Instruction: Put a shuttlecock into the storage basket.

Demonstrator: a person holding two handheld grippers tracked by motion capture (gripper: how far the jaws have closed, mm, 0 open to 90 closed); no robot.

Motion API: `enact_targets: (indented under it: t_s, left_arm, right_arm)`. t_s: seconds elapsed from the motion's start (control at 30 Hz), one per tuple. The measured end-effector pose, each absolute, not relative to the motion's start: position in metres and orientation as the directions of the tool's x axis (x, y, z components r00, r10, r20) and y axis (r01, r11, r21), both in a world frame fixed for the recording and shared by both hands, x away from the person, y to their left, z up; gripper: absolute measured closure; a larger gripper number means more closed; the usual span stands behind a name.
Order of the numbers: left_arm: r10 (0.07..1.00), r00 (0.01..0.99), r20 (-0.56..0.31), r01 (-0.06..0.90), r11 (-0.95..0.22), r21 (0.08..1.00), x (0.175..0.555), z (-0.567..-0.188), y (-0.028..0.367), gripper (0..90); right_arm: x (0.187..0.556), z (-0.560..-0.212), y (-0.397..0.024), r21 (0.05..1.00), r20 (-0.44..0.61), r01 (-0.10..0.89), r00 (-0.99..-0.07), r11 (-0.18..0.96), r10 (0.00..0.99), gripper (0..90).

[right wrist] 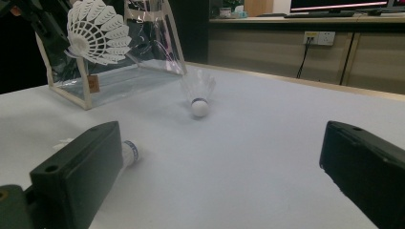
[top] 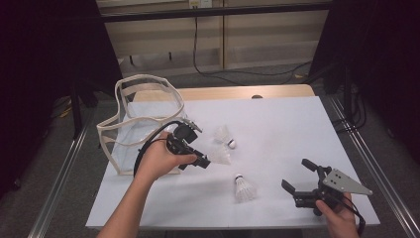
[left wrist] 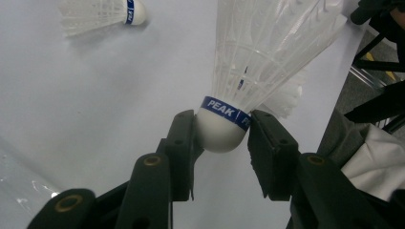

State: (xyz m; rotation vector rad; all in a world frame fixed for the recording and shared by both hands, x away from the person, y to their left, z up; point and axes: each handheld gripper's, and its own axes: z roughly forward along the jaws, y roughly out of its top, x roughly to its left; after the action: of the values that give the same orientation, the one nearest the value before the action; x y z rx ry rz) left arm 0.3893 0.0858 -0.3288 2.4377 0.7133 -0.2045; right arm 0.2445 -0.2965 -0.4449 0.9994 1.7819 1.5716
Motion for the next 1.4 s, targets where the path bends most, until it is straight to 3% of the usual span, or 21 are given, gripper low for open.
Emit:
enact_targets:
  t_s: [1.4]
  left_arm:
    - [0.48, 0.827, -0.294, 0.561, -0.67, 0.486, 0.406, -0.301, 0.082, 62.9]
  right_arm:
    - [0.245, -0.445, -0.297, 0.984, 0.066, 0.171, -0.571, 0.04, 0.819, 0.4]
